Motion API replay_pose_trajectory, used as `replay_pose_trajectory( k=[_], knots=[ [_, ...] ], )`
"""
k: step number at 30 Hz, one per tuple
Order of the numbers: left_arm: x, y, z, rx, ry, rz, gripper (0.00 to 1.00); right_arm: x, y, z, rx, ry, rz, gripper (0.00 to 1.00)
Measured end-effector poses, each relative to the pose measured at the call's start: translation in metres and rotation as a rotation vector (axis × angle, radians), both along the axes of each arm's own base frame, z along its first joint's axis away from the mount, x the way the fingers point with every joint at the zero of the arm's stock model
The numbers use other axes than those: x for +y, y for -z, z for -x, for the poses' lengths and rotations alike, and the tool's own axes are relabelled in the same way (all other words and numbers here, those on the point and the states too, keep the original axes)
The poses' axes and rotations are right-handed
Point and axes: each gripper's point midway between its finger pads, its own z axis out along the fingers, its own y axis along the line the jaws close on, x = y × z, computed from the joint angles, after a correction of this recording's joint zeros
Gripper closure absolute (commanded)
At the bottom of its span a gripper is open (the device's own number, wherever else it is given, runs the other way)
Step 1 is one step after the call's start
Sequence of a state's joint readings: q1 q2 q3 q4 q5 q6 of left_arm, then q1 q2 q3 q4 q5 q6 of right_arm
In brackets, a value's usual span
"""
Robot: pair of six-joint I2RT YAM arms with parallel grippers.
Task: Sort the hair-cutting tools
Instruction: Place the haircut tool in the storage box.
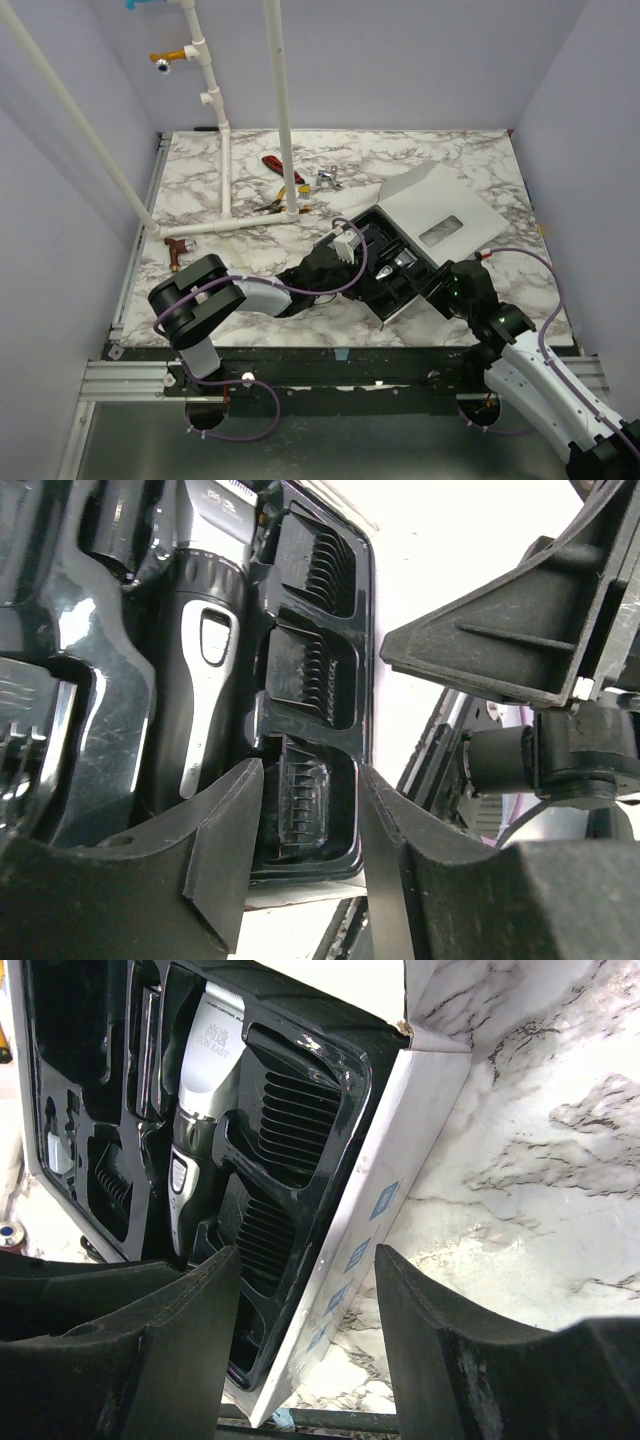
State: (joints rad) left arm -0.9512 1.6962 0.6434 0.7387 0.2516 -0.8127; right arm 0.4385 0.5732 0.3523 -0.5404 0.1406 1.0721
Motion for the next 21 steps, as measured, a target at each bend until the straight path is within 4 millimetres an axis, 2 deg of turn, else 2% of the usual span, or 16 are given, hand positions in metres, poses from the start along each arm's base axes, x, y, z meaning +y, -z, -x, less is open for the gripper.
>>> replay_pose_trajectory(
  k=[3, 7, 8, 12, 14, 16, 21],
  knots=[
    [0.005, -0.002, -0.001, -0.011, -0.016, -0.024, 0.49, 0.000, 0.000, 0.000, 0.000, -0.001, 0.001, 0.41],
    [0.016, -0.007, -0.004, -0.029, -0.053, -0.060, 0.50, 0.000, -0.002, 0.000, -0.006, -0.004, 0.001, 0.41],
    [0.020, -0.011, -0.004, -0.038, -0.064, -0.065, 0.55, 0.000, -0.003, 0.000, -0.009, -0.005, 0.002, 0.41],
    [0.029, -0.030, -0.007, -0.094, -0.087, -0.073, 0.87, 0.000, -0.005, -0.001, -0.017, -0.007, 0.000, 0.41],
    [0.028, -0.032, -0.008, -0.115, -0.077, -0.089, 0.94, 0.000, -0.005, -0.001, -0.019, -0.008, 0.000, 0.41],
    [0.022, -0.032, -0.006, -0.132, -0.055, -0.114, 1.00, 0.000, -0.005, -0.001, -0.021, -0.008, -0.001, 0.41],
    [0.003, -0.029, 0.009, -0.169, 0.028, -0.167, 1.00, 0.000, -0.005, -0.001, -0.022, -0.011, 0.002, 0.41]
  ],
)
